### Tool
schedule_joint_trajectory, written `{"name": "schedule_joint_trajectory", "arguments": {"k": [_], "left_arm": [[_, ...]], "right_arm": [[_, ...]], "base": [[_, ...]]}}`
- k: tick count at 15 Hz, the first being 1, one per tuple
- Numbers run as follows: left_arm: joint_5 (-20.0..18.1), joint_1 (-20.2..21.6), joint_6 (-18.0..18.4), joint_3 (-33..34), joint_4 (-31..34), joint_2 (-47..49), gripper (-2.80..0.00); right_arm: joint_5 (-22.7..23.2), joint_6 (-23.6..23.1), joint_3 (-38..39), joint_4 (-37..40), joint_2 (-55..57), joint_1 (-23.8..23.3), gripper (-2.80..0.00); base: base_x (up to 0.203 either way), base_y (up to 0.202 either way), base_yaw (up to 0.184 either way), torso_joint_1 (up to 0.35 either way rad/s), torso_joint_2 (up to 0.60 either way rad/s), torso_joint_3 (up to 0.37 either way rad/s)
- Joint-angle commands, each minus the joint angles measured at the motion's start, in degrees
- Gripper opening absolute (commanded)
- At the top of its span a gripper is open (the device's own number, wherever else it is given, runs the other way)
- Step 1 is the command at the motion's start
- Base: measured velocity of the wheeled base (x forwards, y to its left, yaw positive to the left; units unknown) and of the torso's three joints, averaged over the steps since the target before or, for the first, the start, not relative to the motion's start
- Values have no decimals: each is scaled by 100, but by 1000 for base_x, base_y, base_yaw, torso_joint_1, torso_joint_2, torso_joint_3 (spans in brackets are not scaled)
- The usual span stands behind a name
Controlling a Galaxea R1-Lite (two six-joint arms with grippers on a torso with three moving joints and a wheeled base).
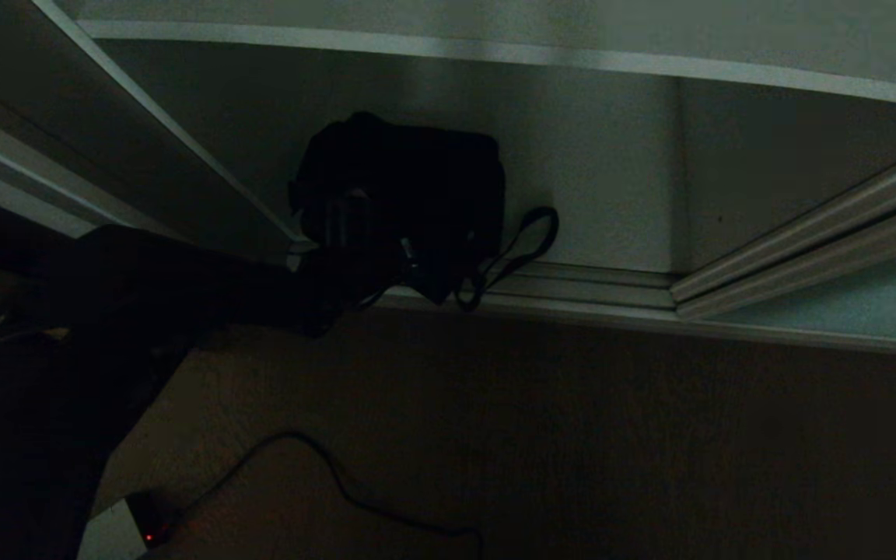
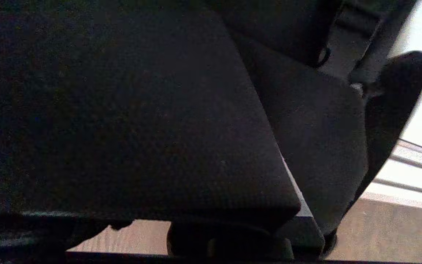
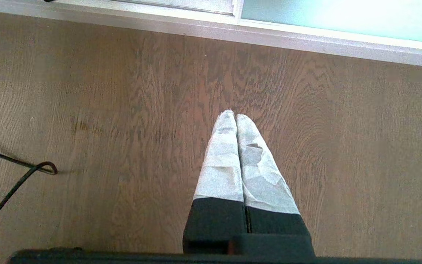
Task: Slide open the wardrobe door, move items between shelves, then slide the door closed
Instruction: Place the bag on the higher shelf
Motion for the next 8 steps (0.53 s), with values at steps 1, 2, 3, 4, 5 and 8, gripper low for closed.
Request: {"name": "schedule_joint_trajectory", "arguments": {"k": [1,2,3,4,5,8], "left_arm": [[244,-165,-7,386,10,-575,-280],[319,-211,13,566,54,-759,-280],[354,-272,36,792,106,-957,-280],[377,-336,45,1003,141,-1119,-280],[399,-394,48,1190,154,-1267,-280],[621,-535,49,1822,163,-1704,-280]], "right_arm": [[0,1,9,-2,-20,2,-280],[0,1,2,7,-20,2,-280],[0,1,9,7,-20,2,-280],[0,1,4,2,-20,2,-280],[0,-2,7,-2,-20,2,-280],[0,1,9,1,-20,2,-280]], "base": [[0,0,0,0,0,0],[0,0,0,0,0,0],[0,0,0,0,0,0],[0,0,0,0,0,0],[0,0,0,0,0,0],[0,0,0,0,0,0]]}}
